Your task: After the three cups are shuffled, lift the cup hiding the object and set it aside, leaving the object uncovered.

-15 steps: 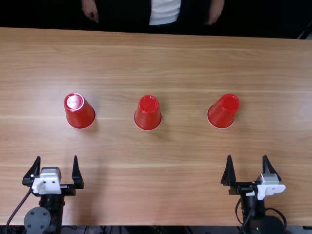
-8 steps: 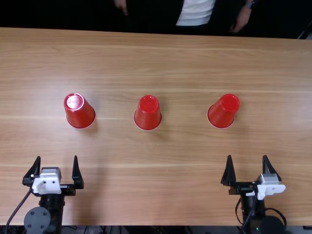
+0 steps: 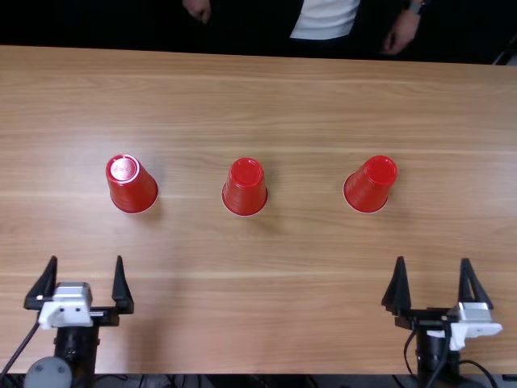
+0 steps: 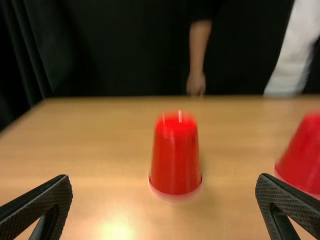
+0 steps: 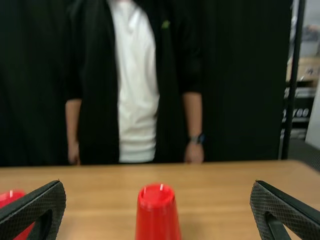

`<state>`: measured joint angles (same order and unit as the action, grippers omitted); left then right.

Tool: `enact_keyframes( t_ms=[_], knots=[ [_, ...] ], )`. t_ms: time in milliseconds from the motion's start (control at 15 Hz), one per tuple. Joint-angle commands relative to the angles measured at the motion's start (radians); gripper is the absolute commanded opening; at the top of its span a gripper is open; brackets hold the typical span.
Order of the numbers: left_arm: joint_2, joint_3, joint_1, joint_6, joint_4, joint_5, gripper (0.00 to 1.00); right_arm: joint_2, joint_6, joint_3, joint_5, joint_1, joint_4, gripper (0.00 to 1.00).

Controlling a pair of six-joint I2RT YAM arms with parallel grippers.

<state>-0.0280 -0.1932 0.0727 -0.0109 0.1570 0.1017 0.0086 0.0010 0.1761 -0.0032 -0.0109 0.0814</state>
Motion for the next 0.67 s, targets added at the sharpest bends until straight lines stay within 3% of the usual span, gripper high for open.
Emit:
enact_keyframes(
  t_ms=[0, 200, 267, 333, 400, 467, 600],
  knots=[
    [-0.079, -0.135, 0.006, 0.011, 0.001, 0.007, 1.00, 0.042, -0.001, 0.089, 0.012, -0.023, 0.000, 1.00],
    [-0.286, -0.387, 0.002, 0.011, 0.147, 0.016, 1.00, 0.241, -0.012, 0.283, 0.005, -0.024, -0.040, 1.00],
    [-0.360, -0.482, -0.001, 0.011, 0.235, 0.022, 1.00, 0.295, -0.036, 0.346, 0.003, -0.024, -0.079, 1.00],
    [-0.426, -0.566, 0.006, 0.011, 0.309, 0.040, 1.00, 0.349, -0.080, 0.404, 0.005, -0.024, -0.127, 1.00],
    [-0.481, -0.629, 0.009, 0.011, 0.353, 0.092, 1.00, 0.403, -0.121, 0.462, 0.009, -0.026, -0.184, 1.00],
    [-0.536, -0.689, 0.030, 0.009, 0.390, 0.151, 1.00, 0.458, -0.139, 0.533, 0.011, -0.026, -0.265, 1.00],
    [-0.635, -0.804, 0.111, 0.000, 0.559, 0.261, 1.00, 0.577, -0.143, 0.663, 0.011, -0.026, -0.408, 1.00]
  ],
)
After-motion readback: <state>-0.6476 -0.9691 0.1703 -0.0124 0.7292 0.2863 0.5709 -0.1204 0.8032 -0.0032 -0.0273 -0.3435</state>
